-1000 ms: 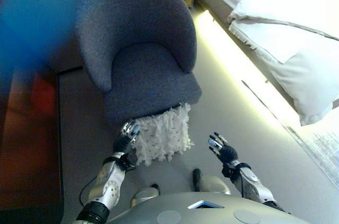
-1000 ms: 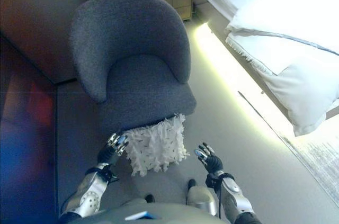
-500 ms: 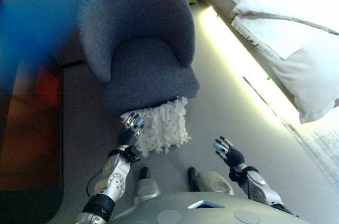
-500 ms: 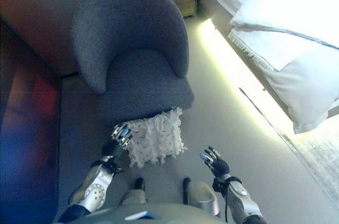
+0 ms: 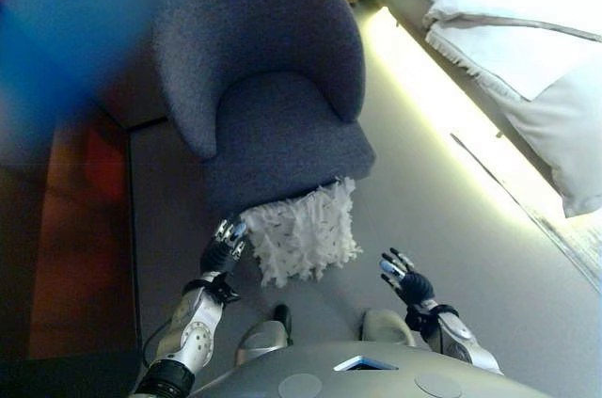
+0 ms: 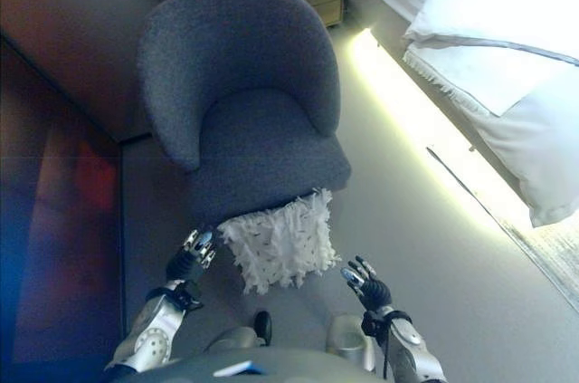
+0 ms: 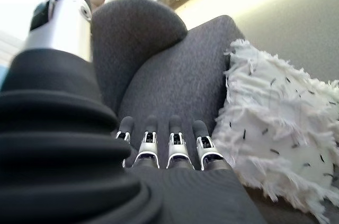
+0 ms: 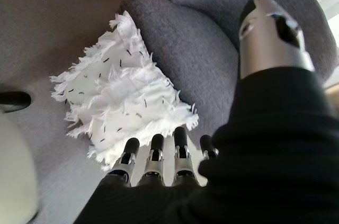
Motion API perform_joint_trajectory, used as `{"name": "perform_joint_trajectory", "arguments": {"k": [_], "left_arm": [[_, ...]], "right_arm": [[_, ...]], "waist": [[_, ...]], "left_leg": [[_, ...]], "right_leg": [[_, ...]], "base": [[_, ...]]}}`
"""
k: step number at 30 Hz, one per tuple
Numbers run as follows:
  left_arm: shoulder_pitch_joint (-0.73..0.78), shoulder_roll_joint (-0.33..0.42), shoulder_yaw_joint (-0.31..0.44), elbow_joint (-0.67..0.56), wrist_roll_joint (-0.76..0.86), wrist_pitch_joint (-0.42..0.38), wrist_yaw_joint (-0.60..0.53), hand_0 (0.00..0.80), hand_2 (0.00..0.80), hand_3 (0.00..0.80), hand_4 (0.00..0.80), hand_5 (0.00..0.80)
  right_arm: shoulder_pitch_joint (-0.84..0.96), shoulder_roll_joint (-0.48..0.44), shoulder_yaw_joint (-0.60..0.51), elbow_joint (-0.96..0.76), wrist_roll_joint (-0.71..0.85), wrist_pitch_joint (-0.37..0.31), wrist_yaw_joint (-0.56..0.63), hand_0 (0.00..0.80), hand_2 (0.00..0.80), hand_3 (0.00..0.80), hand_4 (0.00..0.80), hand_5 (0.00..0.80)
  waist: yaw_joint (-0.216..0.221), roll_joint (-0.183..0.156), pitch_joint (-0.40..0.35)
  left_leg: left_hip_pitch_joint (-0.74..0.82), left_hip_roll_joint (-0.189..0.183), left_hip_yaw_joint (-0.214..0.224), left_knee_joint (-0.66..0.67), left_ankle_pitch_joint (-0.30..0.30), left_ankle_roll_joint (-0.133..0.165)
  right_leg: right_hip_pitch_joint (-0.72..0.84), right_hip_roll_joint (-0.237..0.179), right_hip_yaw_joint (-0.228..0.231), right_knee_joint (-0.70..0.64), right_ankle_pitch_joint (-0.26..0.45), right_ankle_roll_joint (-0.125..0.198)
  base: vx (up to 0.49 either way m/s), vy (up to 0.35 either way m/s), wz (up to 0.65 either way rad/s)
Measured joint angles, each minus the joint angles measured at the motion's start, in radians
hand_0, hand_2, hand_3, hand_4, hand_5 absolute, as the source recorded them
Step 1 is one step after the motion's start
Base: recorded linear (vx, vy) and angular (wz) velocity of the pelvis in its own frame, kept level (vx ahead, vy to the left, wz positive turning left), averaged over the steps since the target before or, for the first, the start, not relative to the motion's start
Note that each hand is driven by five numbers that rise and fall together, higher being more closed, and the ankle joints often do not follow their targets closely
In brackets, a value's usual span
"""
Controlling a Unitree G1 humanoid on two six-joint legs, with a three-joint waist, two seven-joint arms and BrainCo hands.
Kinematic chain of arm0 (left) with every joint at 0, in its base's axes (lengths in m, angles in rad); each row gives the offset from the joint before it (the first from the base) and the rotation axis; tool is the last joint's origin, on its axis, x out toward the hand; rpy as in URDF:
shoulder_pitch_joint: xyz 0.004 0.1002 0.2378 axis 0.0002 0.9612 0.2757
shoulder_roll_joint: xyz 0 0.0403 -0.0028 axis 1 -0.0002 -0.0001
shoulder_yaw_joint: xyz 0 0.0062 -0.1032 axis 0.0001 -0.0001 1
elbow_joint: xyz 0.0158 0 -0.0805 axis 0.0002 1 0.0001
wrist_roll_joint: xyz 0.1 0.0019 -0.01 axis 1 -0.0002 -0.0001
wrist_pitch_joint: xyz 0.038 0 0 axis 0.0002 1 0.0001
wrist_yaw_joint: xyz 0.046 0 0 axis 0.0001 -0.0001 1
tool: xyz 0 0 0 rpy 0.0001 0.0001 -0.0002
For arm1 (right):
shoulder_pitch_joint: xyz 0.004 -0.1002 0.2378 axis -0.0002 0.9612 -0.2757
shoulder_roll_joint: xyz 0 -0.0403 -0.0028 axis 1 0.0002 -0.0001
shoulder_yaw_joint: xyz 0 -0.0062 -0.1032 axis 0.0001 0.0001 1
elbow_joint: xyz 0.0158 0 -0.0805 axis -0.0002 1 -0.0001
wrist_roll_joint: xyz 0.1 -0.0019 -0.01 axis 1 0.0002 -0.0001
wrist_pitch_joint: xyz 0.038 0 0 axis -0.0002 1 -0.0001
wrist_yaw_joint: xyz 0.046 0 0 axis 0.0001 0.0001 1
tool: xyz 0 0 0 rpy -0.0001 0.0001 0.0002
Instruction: Pick up the cushion and take it to the sofa
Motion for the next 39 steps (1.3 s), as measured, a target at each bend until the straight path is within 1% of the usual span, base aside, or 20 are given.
{"name": "perform_joint_trajectory", "arguments": {"k": [2,3,5,8,10,13,15,16,19,21,23,26,29,31,33,34,35,36,37,39], "left_arm": [[-0.007,0.0,0.0,0.037,0.008,0.0,-0.002,0.0,0.0,0.0,0.0,0.0],[-0.008,0.001,0.0,0.043,0.008,0.0,-0.004,0.0,0.0,0.0,0.0,0.0],[-0.003,0.007,0.0,0.044,0.008,0.001,-0.007,0.0,0.0,0.0,0.0,0.0],[0.013,0.041,0.003,0.031,0.007,0.0,-0.01,0.0,0.0,0.0,0.0,0.0],[0.027,0.076,0.004,0.003,0.006,0.0,-0.009,0.0,0.0,0.0,0.0,0.0],[0.031,0.086,-0.002,-0.011,0.005,-0.001,-0.008,0.0,0.0,0.0,0.0,0.0],[0.027,0.081,-0.026,-0.012,0.002,-0.006,-0.006,0.0,0.0,0.0,0.0,0.0],[0.023,0.081,-0.041,-0.012,-0.003,-0.009,-0.005,0.0,0.0,0.0,0.0,0.0],[0.015,0.057,-0.048,-0.01,-0.003,-0.009,-0.007,0.0,0.0,0.0,0.0,0.0],[0.024,0.045,-0.048,-0.009,-0.003,-0.009,-0.009,0.0,0.0,0.0,0.0,0.0],[0.036,0.035,-0.047,-0.009,-0.003,-0.01,-0.009,0.0,0.0,0.0,0.0,0.0],[0.05,0.013,-0.045,0.009,-0.002,-0.024,-0.005,0.0,0.0,0.0,0.0,0.0],[0.036,0.0,-0.038,0.067,0.001,-0.027,0.002,0.0,0.0,0.0,0.0,0.0],[0.019,0.001,-0.037,0.108,0.031,-0.03,0.025,0.0,0.0,0.0,0.0,0.0],[-0.025,0.001,-0.036,0.166,0.049,-0.03,0.049,0.0,0.0,0.0,0.0,0.0],[-0.042,-0.002,-0.036,0.183,0.065,-0.031,0.059,0.0,0.0,0.0,0.0,0.0],[-0.042,-0.006,-0.035,0.195,0.082,-0.031,0.064,0.0,0.0,0.0,0.0,0.0],[-0.034,-0.01,-0.036,0.202,0.089,-0.032,0.065,0.0,0.0,0.0,0.0,0.0],[-0.038,-0.014,-0.038,0.203,0.112,-0.038,0.068,0.0,0.0,0.0,0.0,0.0],[-0.023,-0.016,-0.042,0.202,0.155,-0.05,0.07,0.0,0.0,0.0,0.0,0.0]], "right_arm": [[-0.007,0.005,-0.002,0.002,0.004,-0.005,-0.005,0.0,0.0,0.0,0.0,0.0],[-0.005,0.01,-0.006,0.003,0.007,-0.017,-0.008,0.0,0.0,0.0,0.0,0.0],[0.014,0.014,-0.007,0.004,0.007,-0.027,-0.01,0.0,0.0,0.0,0.0,0.0],[0.055,0.018,-0.006,0.004,0.007,-0.031,-0.009,0.0,0.0,0.0,0.0,0.0],[0.086,0.02,-0.007,0.003,0.007,-0.031,-0.008,0.0,0.0,0.0,0.0,0.0],[0.113,0.02,-0.008,0.004,0.013,-0.032,-0.008,0.0,0.0,0.0,0.0,0.0],[0.116,0.021,-0.005,0.007,0.031,-0.033,-0.008,0.0,0.0,0.0,0.0,0.0],[0.116,0.022,-0.005,0.008,0.037,-0.033,-0.007,0.0,0.0,0.0,0.0,0.0],[0.114,0.023,-0.007,0.022,0.045,-0.032,-0.007,0.0,0.0,0.0,0.0,0.0],[0.104,0.024,-0.008,0.03,0.048,-0.032,-0.007,0.0,0.0,0.0,0.0,0.0],[0.094,0.021,-0.01,0.033,0.048,-0.029,-0.008,0.0,0.0,0.0,0.0,0.0],[0.057,0.02,-0.005,0.034,0.044,-0.025,-0.011,0.0,0.0,0.0,0.0,0.0],[0.044,0.015,0.0,0.032,0.005,-0.025,-0.024,0.0,0.0,0.0,0.0,0.0],[0.034,0.008,0.007,0.038,-0.044,-0.017,-0.027,0.0,0.0,0.0,0.0,0.0],[-0.003,0.005,0.024,0.076,-0.098,-0.008,-0.029,0.0,0.0,0.0,0.0,0.0],[-0.021,-0.004,0.034,0.086,-0.113,-0.002,-0.028,0.0,0.0,0.0,0.0,0.0],[-0.035,-0.01,0.036,0.094,-0.123,0.002,-0.026,0.0,0.0,0.0,0.0,0.0],[-0.041,-0.019,0.035,0.098,-0.128,0.002,-0.024,0.0,0.0,0.0,0.0,0.0],[-0.052,-0.025,0.035,0.124,-0.133,0.002,-0.02,0.0,0.0,0.0,0.0,0.0],[-0.08,-0.034,0.036,0.175,-0.15,0.001,-0.021,0.0,0.0,0.0,0.0,0.0]], "waist": [[0.009,-0.008,-0.001],[0.018,-0.009,0.0],[0.02,0.003,-0.003],[0.02,0.034,-0.011],[0.019,0.017,-0.01],[0.012,-0.015,-0.006],[-0.019,-0.031,-0.003],[-0.038,-0.042,-0.004],[-0.044,-0.071,-0.005],[-0.036,-0.073,-0.013],[-0.033,-0.065,-0.025],[-0.035,-0.042,-0.04],[-0.037,-0.029,-0.055],[-0.038,-0.028,-0.055],[-0.033,-0.061,-0.047],[-0.032,-0.08,-0.046],[-0.015,-0.08,-0.043],[-0.006,-0.078,-0.04],[-0.008,-0.083,-0.034],[0.024,-0.055,-0.027]], "left_leg": [[0.002,-0.023,0.002,0.029,-0.027,0.027],[0.0,-0.035,0.003,0.045,-0.04,0.028],[0.0,-0.041,0.003,0.08,-0.058,0.03],[0.009,-0.03,0.009,0.054,-0.045,0.06],[0.014,-0.034,0.027,0.031,-0.036,0.073],[0.008,-0.049,0.025,0.021,-0.026,0.089],[0.008,-0.052,0.011,0.021,-0.024,0.088],[0.007,-0.056,-0.003,0.021,-0.024,0.088],[0.034,-0.062,-0.034,0.003,-0.027,0.07],[0.082,-0.044,-0.053,-0.052,-0.026,0.068],[0.112,-0.019,-0.049,-0.072,-0.022,0.06],[0.119,0.019,-0.047,-0.068,-0.038,0.023],[0.121,0.055,-0.05,-0.041,-0.067,-0.021],[0.094,0.076,-0.059,0.037,-0.088,-0.059],[0.015,0.049,-0.053,0.203,-0.087,-0.062],[-0.048,0.039,-0.059,0.325,-0.074,-0.08],[-0.076,0.029,-0.069,0.385,-0.04,-0.093],[-0.096,0.022,-0.083,0.432,-0.015,-0.096],[-0.123,0.015,-0.084,0.475,0.008,-0.074],[-0.14,0.013,-0.08,0.435,-0.01,-0.045]], "right_leg": [[-0.009,-0.022,-0.01,0.051,0.003,-0.002],[-0.034,-0.031,-0.012,0.113,0.011,-0.014],[-0.085,-0.036,-0.013,0.224,0.065,-0.078],[-0.139,-0.044,-0.028,0.26,0.164,-0.109],[-0.147,-0.042,-0.028,0.194,0.145,-0.077],[-0.136,-0.023,-0.008,-0.016,0.143,-0.006],[-0.115,-0.007,0.004,-0.147,0.168,0.036],[-0.105,-0.005,0.003,-0.197,0.175,0.046],[-0.04,-0.003,0.0,-0.278,0.232,0.047],[-0.012,0.022,-0.002,-0.282,0.255,0.029],[-0.003,0.047,-0.012,-0.284,0.261,0.02],[0.012,0.081,-0.025,-0.27,0.269,-0.025],[0.009,0.116,-0.039,-0.227,0.231,-0.07],[0.008,0.132,-0.059,-0.202,0.2,-0.085],[-0.004,0.117,-0.066,-0.173,0.175,-0.098],[0.0,0.102,-0.069,-0.169,0.17,-0.104],[0.015,0.096,-0.069,-0.172,0.169,-0.108],[0.031,0.09,-0.069,-0.178,0.164,-0.115],[0.034,0.083,-0.078,-0.183,0.162,-0.125],[0.023,0.075,-0.096,-0.184,0.16,-0.129]], "base": [[0.126,0.326,-0.05],[0.121,0.338,-0.2],[0.122,0.254,-0.15],[0.165,0.041,-0.12],[0.22,-0.087,-0.22],[0.256,-0.087,-0.26],[0.279,-0.09,0.03],[0.276,-0.091,0.22],[0.31,-0.099,0.28],[0.333,-0.122,0.27],[0.296,-0.131,0.13],[0.344,-0.156,-0.05],[0.305,-0.187,0.03],[0.297,-0.184,0.19],[0.252,-0.106,0.24],[0.256,-0.044,0.09],[0.209,0.014,0.11],[0.205,0.092,0.12],[0.136,0.146,0.08],[0.082,0.185,-0.07]]}}
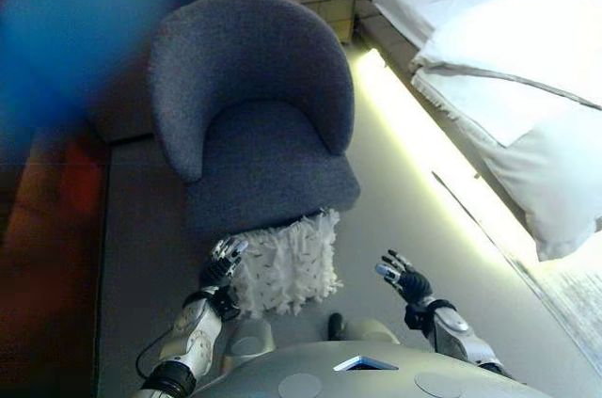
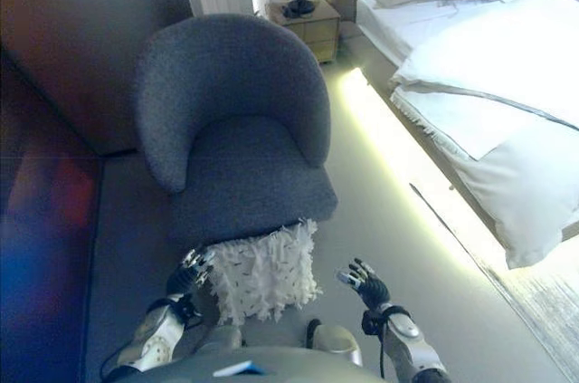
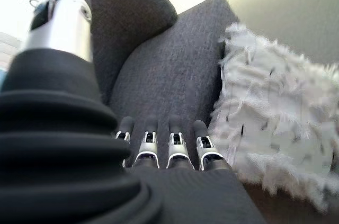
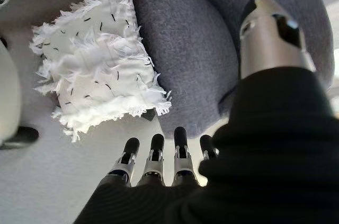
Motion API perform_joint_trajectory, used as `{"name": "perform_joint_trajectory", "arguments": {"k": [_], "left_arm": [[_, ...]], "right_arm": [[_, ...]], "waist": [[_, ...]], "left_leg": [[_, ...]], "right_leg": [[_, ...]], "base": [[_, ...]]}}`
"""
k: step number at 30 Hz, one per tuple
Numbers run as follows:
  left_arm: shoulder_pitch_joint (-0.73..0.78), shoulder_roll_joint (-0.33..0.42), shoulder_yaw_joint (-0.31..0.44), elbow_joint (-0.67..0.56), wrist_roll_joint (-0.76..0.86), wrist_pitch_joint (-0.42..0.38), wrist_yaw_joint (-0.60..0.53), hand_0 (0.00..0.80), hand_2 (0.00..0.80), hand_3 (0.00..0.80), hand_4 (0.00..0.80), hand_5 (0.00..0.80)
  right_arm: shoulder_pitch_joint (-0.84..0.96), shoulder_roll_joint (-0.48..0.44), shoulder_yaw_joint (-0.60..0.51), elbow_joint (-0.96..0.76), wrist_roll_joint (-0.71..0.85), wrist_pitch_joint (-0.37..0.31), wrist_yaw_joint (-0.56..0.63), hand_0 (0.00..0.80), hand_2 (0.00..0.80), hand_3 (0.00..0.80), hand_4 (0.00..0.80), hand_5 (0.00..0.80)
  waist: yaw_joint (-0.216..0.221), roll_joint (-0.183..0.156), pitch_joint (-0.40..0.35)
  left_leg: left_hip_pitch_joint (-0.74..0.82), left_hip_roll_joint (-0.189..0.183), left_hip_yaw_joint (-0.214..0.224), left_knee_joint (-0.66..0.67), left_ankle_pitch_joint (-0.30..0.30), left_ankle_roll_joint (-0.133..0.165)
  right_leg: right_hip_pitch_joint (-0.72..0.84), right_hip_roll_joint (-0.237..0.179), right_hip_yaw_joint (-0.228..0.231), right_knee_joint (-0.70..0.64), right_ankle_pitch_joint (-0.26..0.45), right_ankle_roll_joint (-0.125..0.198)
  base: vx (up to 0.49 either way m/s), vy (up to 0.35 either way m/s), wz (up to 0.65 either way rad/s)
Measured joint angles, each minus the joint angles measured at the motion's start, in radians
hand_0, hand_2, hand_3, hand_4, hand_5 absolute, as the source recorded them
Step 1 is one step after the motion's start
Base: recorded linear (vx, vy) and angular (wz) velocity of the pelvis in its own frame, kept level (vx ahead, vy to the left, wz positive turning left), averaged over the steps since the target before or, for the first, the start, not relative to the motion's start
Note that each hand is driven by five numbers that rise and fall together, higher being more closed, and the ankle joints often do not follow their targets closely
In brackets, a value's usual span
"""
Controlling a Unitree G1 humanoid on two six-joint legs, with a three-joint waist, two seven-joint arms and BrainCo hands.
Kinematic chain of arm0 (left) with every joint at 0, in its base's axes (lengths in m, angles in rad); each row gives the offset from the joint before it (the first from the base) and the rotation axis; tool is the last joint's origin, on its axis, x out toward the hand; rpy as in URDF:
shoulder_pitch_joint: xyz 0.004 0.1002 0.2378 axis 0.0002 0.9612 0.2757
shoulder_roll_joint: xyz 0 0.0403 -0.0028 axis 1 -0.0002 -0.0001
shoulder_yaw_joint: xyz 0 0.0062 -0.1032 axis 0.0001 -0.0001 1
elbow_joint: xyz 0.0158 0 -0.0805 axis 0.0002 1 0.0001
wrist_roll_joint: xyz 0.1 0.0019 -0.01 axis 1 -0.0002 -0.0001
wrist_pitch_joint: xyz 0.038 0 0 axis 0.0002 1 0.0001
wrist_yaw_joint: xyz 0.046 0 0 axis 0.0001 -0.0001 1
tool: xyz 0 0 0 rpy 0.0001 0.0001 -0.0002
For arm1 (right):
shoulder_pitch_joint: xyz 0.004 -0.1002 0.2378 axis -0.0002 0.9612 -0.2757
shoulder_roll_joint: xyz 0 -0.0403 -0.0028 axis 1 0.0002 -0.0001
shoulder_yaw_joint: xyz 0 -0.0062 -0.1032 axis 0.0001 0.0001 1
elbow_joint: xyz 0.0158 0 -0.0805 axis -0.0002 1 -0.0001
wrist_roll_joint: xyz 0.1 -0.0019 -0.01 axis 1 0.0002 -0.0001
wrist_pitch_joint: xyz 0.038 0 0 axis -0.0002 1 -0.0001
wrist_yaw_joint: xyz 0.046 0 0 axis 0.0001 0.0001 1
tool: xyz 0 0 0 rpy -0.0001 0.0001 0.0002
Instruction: Pick up the cushion and take it to the sofa
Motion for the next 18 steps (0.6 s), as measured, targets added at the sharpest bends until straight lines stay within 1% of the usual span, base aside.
{"name": "perform_joint_trajectory", "arguments": {"k": [1,2,3,5,7,8,9,10,11,12,13,14,15,16,17,18], "left_arm": [[-0.002,0.003,0.0,0.0,0.013,-0.006,0.005,0.0,0.0,0.0,0.0,0.0],[-0.009,0.004,0.001,0.006,0.028,-0.016,0.011,0.0,0.0,0.0,0.0,0.0],[-0.025,0.005,0.0,0.02,0.045,-0.017,0.013,0.0,0.0,0.0,0.0,0.0],[-0.055,0.004,0.001,0.072,0.091,-0.018,0.021,0.0,0.0,0.0,0.0,0.0],[-0.053,0.004,-0.003,0.105,0.138,-0.02,0.034,0.0,0.0,0.0,0.0,0.0],[-0.052,0.0,-0.004,0.116,0.164,-0.019,0.038,0.0,0.0,0.0,0.0,0.0],[-0.067,0.001,-0.004,0.129,0.174,-0.02,0.041,0.0,0.0,0.0,0.0,0.0],[-0.096,0.002,-0.004,0.147,0.18,-0.021,0.041,0.0,0.0,0.0,0.0,0.0],[-0.123,0.007,-0.004,0.158,0.189,-0.025,0.043,0.0,0.0,0.0,0.0,0.0],[-0.162,0.009,-0.005,0.18,0.197,-0.032,0.047,0.0,0.0,0.0,0.0,0.0],[-0.204,0.013,-0.005,0.201,0.202,-0.042,0.05,0.0,0.0,0.0,0.0,0.0],[-0.252,0.013,-0.006,0.23,0.205,-0.046,0.051,0.0,0.0,0.0,0.0,0.0],[-0.305,0.017,-0.009,0.248,0.205,-0.047,0.052,0.0,0.0,0.0,0.0,0.0],[-0.351,0.023,-0.02,0.26,0.205,-0.052,0.057,0.0,0.0,0.0,0.0,0.0],[-0.411,0.036,-0.039,0.271,0.205,-0.061,0.066,0.0,0.0,0.0,0.0,0.0],[-0.453,0.053,-0.057,0.282,0.207,-0.071,0.079,0.0,0.0,0.0,0.0,0.0]], "right_arm": [[-0.018,-0.008,0.0,0.018,-0.005,0.0,-0.002,0.0,0.0,0.0,0.0,0.0],[-0.039,-0.011,-0.001,0.035,-0.011,-0.001,-0.005,0.0,0.0,0.0,0.0,0.0],[-0.05,-0.011,-0.002,0.05,-0.018,-0.002,-0.007,0.0,0.0,0.0,0.0,0.0],[-0.059,-0.009,-0.002,0.088,-0.029,-0.013,-0.021,0.0,0.0,0.0,0.0,0.0],[-0.065,-0.009,-0.007,0.09,-0.046,-0.026,-0.037,0.0,0.0,0.0,0.0,0.0],[-0.069,-0.012,-0.018,0.086,-0.057,-0.032,-0.048,0.0,0.0,0.0,0.0,0.0],[-0.079,-0.005,-0.033,0.089,-0.071,-0.035,-0.065,0.0,0.0,0.0,0.0,0.0],[-0.085,-0.003,-0.033,0.089,-0.089,-0.042,-0.075,0.0,0.0,0.0,0.0,0.0],[-0.097,-0.002,-0.032,0.091,-0.098,-0.045,-0.079,0.0,0.0,0.0,0.0,0.0],[-0.115,0.0,-0.033,0.1,-0.104,-0.051,-0.088,0.0,0.0,0.0,0.0,0.0],[-0.144,0.007,-0.031,0.128,-0.117,-0.062,-0.099,0.0,0.0,0.0,0.0,0.0],[-0.187,0.007,-0.023,0.158,-0.13,-0.068,-0.114,0.0,0.0,0.0,0.0,0.0],[-0.225,0.006,-0.013,0.18,-0.143,-0.074,-0.134,0.0,0.0,0.0,0.0,0.0],[-0.262,0.006,0.001,0.194,-0.151,-0.08,-0.152,0.0,0.0,0.0,0.0,0.0],[-0.318,0.008,0.017,0.211,-0.156,-0.087,-0.17,0.0,0.0,0.0,0.0,0.0],[-0.384,0.008,0.045,0.243,-0.156,-0.092,-0.187,0.0,0.0,0.0,0.0,0.0]], "waist": [[0.004,0.016,0.01],[0.007,0.029,0.024],[0.017,0.039,0.039],[0.024,0.049,0.05],[0.022,0.056,0.052],[0.023,0.076,0.058],[0.02,0.081,0.073],[0.025,0.064,0.083],[0.031,0.054,0.093],[0.049,0.048,0.11],[0.055,0.039,0.13],[0.055,0.046,0.166],[0.053,0.059,0.197],[0.052,0.066,0.224],[0.055,0.066,0.252],[0.057,0.064,0.263]], "left_leg": [[-0.01,-0.004,0.002,-0.05,-0.009,0.013],[-0.022,-0.006,0.004,-0.144,-0.007,0.015],[-0.016,-0.003,0.004,-0.238,0.0,0.024],[-0.008,0.017,0.028,-0.316,0.015,0.043],[0.031,0.02,0.032,-0.361,0.018,0.052],[0.063,0.022,0.03,-0.386,0.023,0.06],[0.077,0.019,0.035,-0.409,0.024,0.025],[0.06,0.001,0.052,-0.408,0.025,0.038],[0.038,-0.01,0.063,-0.399,0.026,0.048],[0.009,-0.02,0.071,-0.376,0.025,0.055],[-0.021,-0.034,0.075,-0.343,0.017,0.063],[-0.05,-0.043,0.072,-0.306,0.008,0.071],[-0.081,-0.046,0.072,-0.272,0.0,0.079],[-0.107,-0.046,0.076,-0.246,-0.003,0.081],[-0.146,-0.047,0.076,-0.22,-0.004,0.079],[-0.204,-0.044,0.071,-0.202,-0.005,0.076]], "right_leg": [[-0.015,0.0,-0.008,-0.002,0.0,0.0],[-0.033,-0.001,-0.01,-0.003,0.001,-0.001],[-0.043,-0.001,-0.013,-0.005,0.002,-0.002],[-0.054,0.001,-0.027,0.001,0.008,0.004],[-0.059,0.001,-0.027,0.011,0.0,0.022],[-0.065,0.008,-0.028,0.03,-0.007,0.037],[-0.079,-0.004,-0.027,0.061,-0.018,0.05],[-0.111,-0.028,-0.021,0.086,-0.026,0.062],[-0.133,-0.048,-0.026,0.096,-0.026,0.064],[-0.154,-0.071,-0.047,0.111,-0.026,0.063],[-0.179,-0.093,-0.05,0.14,-0.014,0.087],[-0.211,-0.107,-0.052,0.19,-0.015,0.087],[-0.24,-0.117,-0.051,0.23,-0.014,0.082],[-0.26,-0.12,-0.045,0.243,-0.018,0.073],[-0.28,-0.12,-0.036,0.231,-0.023,0.071],[-0.311,-0.112,-0.037,0.223,-0.029,0.098]], "base": [[0.033,0.181,0.07],[0.028,0.179,0.21],[0.034,0.151,0.29],[0.096,0.211,0.2],[0.109,0.228,-0.06],[-0.029,0.191,-0.08],[-0.123,0.173,-0.07],[-0.157,0.151,-0.08],[-0.181,0.139,-0.15],[-0.172,0.104,-0.13],[-0.196,0.071,0.05],[-0.185,-0.011,0.21],[-0.348,-0.129,0.33],[-0.389,-0.201,0.33],[-0.402,-0.242,0.25],[-0.271,-0.202,0.16]]}}
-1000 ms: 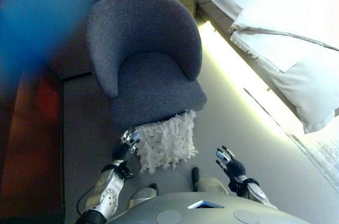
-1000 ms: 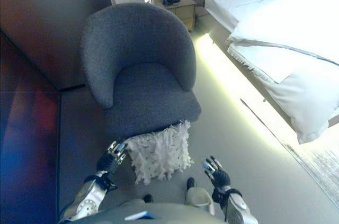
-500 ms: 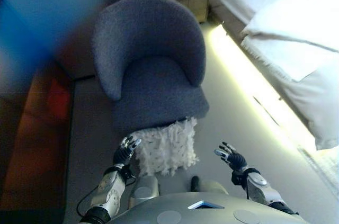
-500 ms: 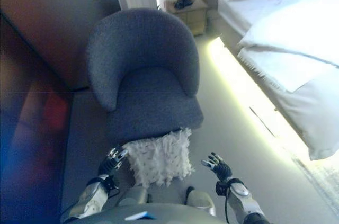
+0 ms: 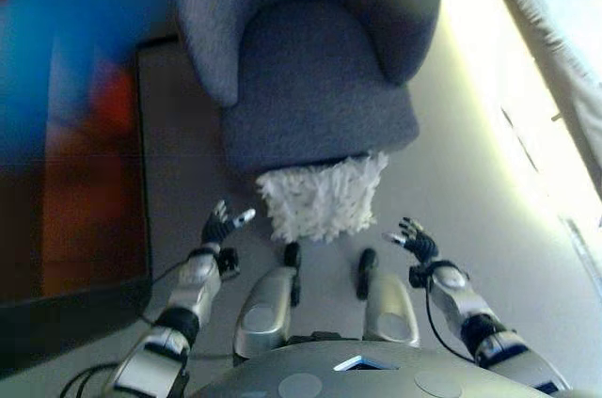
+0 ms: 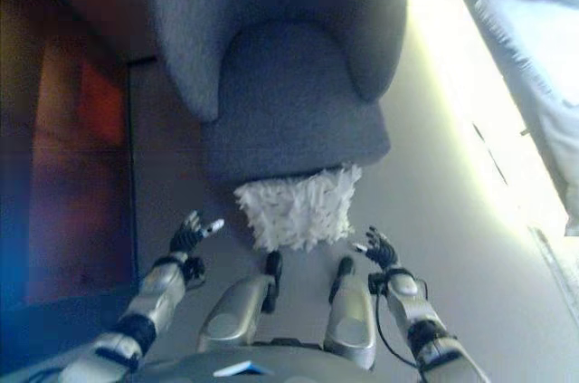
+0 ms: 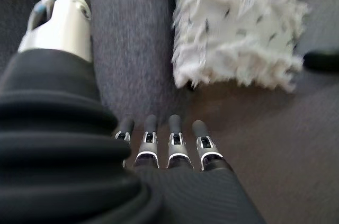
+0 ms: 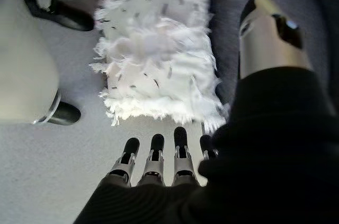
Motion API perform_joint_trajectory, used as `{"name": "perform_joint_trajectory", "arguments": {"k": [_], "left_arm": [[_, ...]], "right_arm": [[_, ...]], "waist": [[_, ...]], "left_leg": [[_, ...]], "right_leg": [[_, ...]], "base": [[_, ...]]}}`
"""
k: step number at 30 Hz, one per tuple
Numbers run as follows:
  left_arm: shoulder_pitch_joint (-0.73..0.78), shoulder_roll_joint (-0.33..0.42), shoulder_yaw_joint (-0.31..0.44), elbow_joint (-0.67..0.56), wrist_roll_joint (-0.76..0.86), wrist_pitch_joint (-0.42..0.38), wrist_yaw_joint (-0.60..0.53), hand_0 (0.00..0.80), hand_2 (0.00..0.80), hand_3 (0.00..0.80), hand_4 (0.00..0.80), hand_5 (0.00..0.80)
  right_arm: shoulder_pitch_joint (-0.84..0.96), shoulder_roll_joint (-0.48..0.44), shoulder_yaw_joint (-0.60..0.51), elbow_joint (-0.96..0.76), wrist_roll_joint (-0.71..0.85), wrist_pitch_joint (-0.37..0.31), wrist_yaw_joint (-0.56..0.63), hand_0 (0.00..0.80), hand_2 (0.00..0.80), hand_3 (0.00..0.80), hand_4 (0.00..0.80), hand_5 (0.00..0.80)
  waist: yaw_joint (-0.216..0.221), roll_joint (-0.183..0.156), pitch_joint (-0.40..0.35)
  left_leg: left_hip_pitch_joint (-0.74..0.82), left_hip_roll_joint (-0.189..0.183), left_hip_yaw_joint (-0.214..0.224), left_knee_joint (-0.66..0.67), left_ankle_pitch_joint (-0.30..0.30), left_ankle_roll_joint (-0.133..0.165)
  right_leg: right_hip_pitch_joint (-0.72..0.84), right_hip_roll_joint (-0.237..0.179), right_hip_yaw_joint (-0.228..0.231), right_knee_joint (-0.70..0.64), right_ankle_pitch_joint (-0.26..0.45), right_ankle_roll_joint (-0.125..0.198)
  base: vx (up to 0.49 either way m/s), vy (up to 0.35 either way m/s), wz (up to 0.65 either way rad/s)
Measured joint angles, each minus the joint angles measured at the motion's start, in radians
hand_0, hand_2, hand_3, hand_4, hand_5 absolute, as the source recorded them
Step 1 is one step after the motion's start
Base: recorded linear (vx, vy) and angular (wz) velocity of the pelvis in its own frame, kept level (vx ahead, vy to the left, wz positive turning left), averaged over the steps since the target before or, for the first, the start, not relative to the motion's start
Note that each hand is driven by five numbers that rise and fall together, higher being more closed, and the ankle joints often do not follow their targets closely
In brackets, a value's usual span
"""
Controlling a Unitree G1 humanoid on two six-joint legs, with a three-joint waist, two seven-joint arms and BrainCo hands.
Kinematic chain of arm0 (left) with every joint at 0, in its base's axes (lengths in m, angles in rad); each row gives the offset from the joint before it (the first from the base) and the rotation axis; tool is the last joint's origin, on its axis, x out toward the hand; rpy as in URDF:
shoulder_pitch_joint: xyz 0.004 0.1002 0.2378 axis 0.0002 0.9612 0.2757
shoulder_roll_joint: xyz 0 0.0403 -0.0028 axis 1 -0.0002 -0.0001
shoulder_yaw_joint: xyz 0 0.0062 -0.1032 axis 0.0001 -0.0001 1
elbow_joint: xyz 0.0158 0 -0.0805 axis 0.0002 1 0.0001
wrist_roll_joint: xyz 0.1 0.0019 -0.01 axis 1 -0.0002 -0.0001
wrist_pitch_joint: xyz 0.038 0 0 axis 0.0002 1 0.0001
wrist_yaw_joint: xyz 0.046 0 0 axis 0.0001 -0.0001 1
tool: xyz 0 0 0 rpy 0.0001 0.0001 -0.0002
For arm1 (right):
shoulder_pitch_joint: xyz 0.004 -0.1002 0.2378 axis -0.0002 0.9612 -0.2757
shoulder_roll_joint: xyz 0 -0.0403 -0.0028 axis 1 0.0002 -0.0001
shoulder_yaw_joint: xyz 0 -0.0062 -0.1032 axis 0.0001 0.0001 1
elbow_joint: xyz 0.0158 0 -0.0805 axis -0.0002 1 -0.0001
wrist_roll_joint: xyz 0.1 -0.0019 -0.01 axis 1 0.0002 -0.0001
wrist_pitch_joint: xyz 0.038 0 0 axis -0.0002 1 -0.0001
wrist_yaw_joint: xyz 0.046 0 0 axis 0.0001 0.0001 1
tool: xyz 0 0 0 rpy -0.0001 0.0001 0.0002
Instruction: Pick up the cushion and take it to the sofa
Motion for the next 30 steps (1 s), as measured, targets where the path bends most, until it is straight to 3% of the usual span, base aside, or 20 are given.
{"name": "perform_joint_trajectory", "arguments": {"k": [1,4,7,11,14,22,30], "left_arm": [[-0.047,0.012,-0.019,0.015,0.001,-0.007,0.011,0.0,0.0,0.0,0.0,0.0],[-0.139,0.017,-0.044,0.017,0.001,-0.007,0.063,0.0,0.0,0.0,0.0,0.0],[-0.2,0.013,-0.078,0.026,0.0,-0.012,0.107,0.0,0.0,0.0,0.0,0.0],[-0.303,-0.005,-0.078,0.063,0.0,-0.016,0.13,0.0,0.0,0.0,0.0,0.0],[-0.373,-0.002,-0.076,0.087,-0.002,-0.018,0.13,0.0,0.0,0.0,0.0,0.0],[-0.428,0.04,-0.078,0.095,-0.016,-0.016,0.135,0.0,0.0,0.0,0.0,0.0],[-0.5,0.105,-0.078,0.1,-0.062,-0.007,0.125,0.0,0.0,0.0,0.0,0.0]], "right_arm": [[-0.083,0.0,0.023,0.035,0.0,-0.003,-0.017,0.0,0.0,0.0,0.0,0.0],[-0.245,-0.001,0.034,0.046,-0.001,-0.006,-0.064,0.0,0.0,0.0,0.0,0.0],[-0.339,-0.009,0.054,0.05,-0.012,-0.008,-0.094,0.0,0.0,0.0,0.0,0.0],[-0.439,-0.052,0.055,0.113,-0.023,-0.006,-0.116,0.0,0.0,0.0,0.0,0.0],[-0.511,-0.082,0.054,0.127,-0.023,0.001,-0.132,0.0,0.0,0.0,0.0,0.0],[-0.709,-0.124,0.054,0.148,-0.018,0.03,-0.13,0.0,0.0,0.0,0.0,0.0],[-0.76,-0.192,0.068,0.193,0.078,0.042,-0.041,0.0,0.0,0.0,0.0,0.0]], "waist": [[0.003,0.002,0.02],[0.011,-0.004,0.115],[0.005,-0.028,0.145],[-0.008,-0.031,0.183],[-0.007,-0.024,0.189],[0.0,-0.018,0.193],[-0.003,-0.016,0.194]], "left_leg": [[-0.058,0.012,-0.005,0.012,0.006,-0.006],[-0.143,0.035,-0.012,0.044,0.029,-0.026],[-0.233,0.049,-0.015,0.054,0.028,-0.029],[-0.348,0.06,-0.012,0.084,0.056,-0.036],[-0.435,0.047,-0.012,0.135,0.064,-0.034],[-0.73,0.049,-0.011,0.515,-0.087,-0.023],[-0.908,0.058,-0.017,0.684,-0.109,-0.02]], "right_leg": [[-0.053,0.008,0.001,0.002,0.009,0.013],[-0.14,0.033,-0.001,0.03,0.032,-0.016],[-0.227,0.046,-0.006,0.037,0.042,-0.028],[-0.328,0.034,-0.035,0.097,0.04,-0.04],[-0.416,0.01,-0.042,0.176,0.006,-0.035],[-0.697,-0.005,0.024,0.518,-0.128,-0.042],[-0.873,0.016,0.071,0.666,-0.139,-0.037]], "base": [[-0.178,-0.136,0.06],[-0.128,-0.093,-0.04],[-0.087,-0.067,-0.03],[-0.06,-0.055,0.25],[-0.073,0.039,0.35],[-0.026,0.057,0.01],[0.048,0.016,-0.07]]}}
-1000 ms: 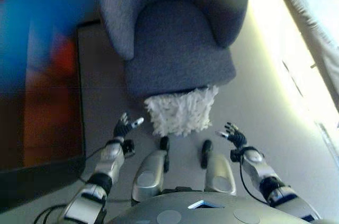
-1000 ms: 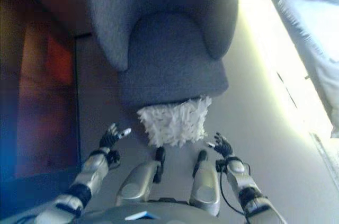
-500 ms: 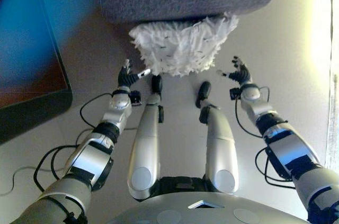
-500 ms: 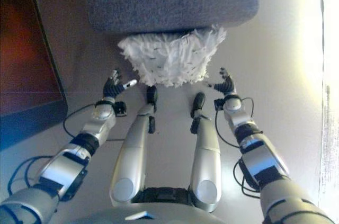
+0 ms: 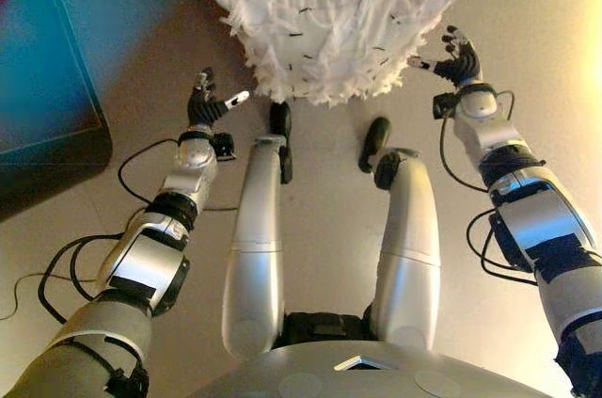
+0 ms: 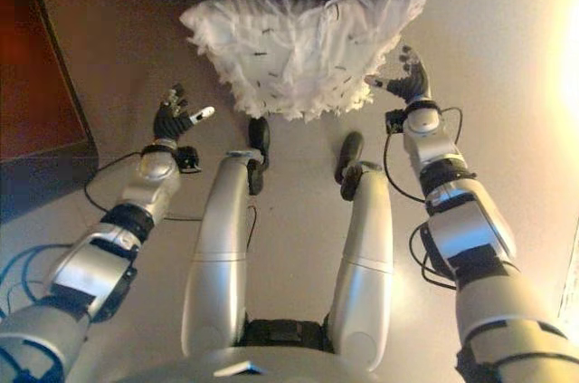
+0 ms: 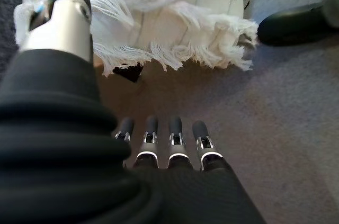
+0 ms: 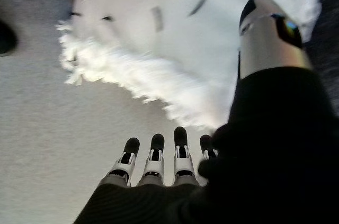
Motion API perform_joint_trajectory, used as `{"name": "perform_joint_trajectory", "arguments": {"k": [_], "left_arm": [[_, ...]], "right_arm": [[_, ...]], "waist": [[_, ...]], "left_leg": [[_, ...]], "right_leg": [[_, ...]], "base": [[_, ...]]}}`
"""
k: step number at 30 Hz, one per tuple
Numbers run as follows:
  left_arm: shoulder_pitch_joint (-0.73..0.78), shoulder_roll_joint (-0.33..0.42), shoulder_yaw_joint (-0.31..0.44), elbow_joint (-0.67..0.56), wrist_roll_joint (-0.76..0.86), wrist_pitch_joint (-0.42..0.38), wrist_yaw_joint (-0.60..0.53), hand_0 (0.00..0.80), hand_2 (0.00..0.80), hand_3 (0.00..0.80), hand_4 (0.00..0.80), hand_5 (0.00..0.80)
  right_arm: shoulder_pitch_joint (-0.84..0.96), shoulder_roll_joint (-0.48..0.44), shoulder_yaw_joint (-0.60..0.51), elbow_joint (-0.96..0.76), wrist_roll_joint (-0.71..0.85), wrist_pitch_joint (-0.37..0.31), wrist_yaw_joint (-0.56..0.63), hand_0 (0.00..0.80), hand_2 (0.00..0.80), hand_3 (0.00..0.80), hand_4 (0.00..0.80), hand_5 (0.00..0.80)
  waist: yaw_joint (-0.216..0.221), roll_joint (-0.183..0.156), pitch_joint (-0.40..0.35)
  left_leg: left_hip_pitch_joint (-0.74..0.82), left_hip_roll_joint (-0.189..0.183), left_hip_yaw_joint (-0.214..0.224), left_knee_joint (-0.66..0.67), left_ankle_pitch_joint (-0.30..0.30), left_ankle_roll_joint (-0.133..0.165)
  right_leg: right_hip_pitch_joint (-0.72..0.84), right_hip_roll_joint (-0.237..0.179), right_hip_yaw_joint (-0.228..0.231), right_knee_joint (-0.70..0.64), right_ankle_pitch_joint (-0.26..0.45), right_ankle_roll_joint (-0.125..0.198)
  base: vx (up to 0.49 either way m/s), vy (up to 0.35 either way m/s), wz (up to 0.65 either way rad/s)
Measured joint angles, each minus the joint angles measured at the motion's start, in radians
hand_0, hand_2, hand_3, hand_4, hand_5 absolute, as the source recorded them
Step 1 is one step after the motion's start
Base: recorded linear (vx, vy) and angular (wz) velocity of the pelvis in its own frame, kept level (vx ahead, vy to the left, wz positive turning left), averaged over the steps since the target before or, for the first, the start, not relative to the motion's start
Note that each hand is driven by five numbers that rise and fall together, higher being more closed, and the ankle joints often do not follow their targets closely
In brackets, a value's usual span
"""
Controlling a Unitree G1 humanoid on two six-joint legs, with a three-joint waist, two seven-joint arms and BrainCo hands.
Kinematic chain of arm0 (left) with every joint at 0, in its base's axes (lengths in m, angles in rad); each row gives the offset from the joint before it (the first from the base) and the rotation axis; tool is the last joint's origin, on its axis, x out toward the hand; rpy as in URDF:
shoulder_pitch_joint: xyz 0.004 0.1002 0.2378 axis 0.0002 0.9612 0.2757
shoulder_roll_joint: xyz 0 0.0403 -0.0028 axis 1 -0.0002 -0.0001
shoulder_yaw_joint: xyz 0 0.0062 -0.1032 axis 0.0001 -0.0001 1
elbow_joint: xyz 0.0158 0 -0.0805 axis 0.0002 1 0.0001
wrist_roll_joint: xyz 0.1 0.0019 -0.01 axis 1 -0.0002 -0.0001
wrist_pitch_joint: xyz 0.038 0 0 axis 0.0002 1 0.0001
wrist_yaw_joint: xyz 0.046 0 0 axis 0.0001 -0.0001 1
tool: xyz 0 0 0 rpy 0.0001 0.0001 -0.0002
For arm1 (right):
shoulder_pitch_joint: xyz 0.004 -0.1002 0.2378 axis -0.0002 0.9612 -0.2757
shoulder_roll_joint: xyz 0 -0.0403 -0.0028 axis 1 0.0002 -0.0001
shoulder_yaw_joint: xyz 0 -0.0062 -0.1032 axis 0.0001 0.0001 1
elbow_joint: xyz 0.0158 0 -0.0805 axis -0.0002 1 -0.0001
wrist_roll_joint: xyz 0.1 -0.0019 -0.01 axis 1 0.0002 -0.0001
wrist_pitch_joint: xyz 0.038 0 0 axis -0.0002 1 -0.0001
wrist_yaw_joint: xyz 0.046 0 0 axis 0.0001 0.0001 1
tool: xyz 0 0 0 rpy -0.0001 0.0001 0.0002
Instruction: Pick up the cushion and take it to the sofa
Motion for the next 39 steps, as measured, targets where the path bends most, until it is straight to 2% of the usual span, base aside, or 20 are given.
{"name": "perform_joint_trajectory", "arguments": {"k": [4,9,14,26,30,39], "left_arm": [[-0.043,0.027,-0.002,0.001,-0.001,0.021,-0.027,0.0,0.0,0.0,0.0,0.0],[-0.112,0.048,-0.031,0.001,-0.089,0.044,-0.128,0.0,0.0,0.0,0.0,0.0],[-0.211,0.076,-0.082,0.0,-0.14,0.073,-0.197,0.0,0.0,0.0,0.0,0.0],[-0.372,0.078,-0.177,0.033,-0.159,0.147,-0.244,0.0,0.0,0.0,0.0,0.0],[-0.4,0.078,-0.18,0.038,-0.194,0.171,-0.263,0.0,0.0,0.0,0.0,0.0],[-0.485,0.073,-0.245,0.077,-0.228,0.217,-0.273,0.0,0.0,0.0,0.0,0.0]], "right_arm": [[-0.029,-0.007,0.005,0.008,0.034,0.01,0.034,0.0,0.0,0.0,0.0,0.0],[-0.101,-0.029,0.009,0.033,0.08,0.044,0.083,0.0,0.0,0.0,0.0,0.0],[-0.168,-0.055,0.008,0.088,0.13,0.076,0.149,0.0,0.0,0.0,0.0,0.0],[-0.257,-0.063,0.024,0.111,0.249,0.124,0.231,0.0,0.0,0.0,0.0,0.0],[-0.285,-0.063,0.032,0.12,0.284,0.143,0.265,0.0,0.0,0.0,0.0,0.0],[-0.312,-0.056,0.053,0.124,0.318,0.153,0.335,0.0,0.0,0.0,0.0,0.0]], "waist": [[-0.003,0.0,0.0],[-0.003,0.0,0.0],[-0.003,0.001,0.0],[-0.007,0.002,0.001],[-0.006,0.003,0.0],[-0.007,0.004,0.0]], "left_leg": [[-0.031,-0.001,-0.004,0.02,0.0,0.0],[-0.059,-0.003,-0.006,0.042,-0.001,0.001],[-0.107,-0.007,-0.009,0.092,-0.018,0.002],[-0.164,-0.011,-0.007,0.133,-0.022,0.003],[-0.17,-0.011,-0.006,0.13,-0.023,0.004],[-0.182,-0.014,-0.006,0.104,-0.021,0.008]], "right_leg": [[-0.031,0.011,0.012,0.019,0.0,0.0],[-0.058,0.01,0.014,0.044,-0.002,-0.001],[-0.101,0.002,0.014,0.098,-0.024,-0.005],[-0.163,-0.009,0.024,0.147,-0.033,-0.006],[-0.17,-0.01,0.026,0.146,-0.034,-0.006],[-0.178,-0.014,0.02,0.119,-0.033,-0.006]], "base": [[0.066,0.019,-0.02],[0.067,0.007,0.03],[0.046,-0.025,0.05],[0.006,-0.008,0.01],[-0.008,-0.019,0.0],[-0.007,-0.043,0.01]]}}
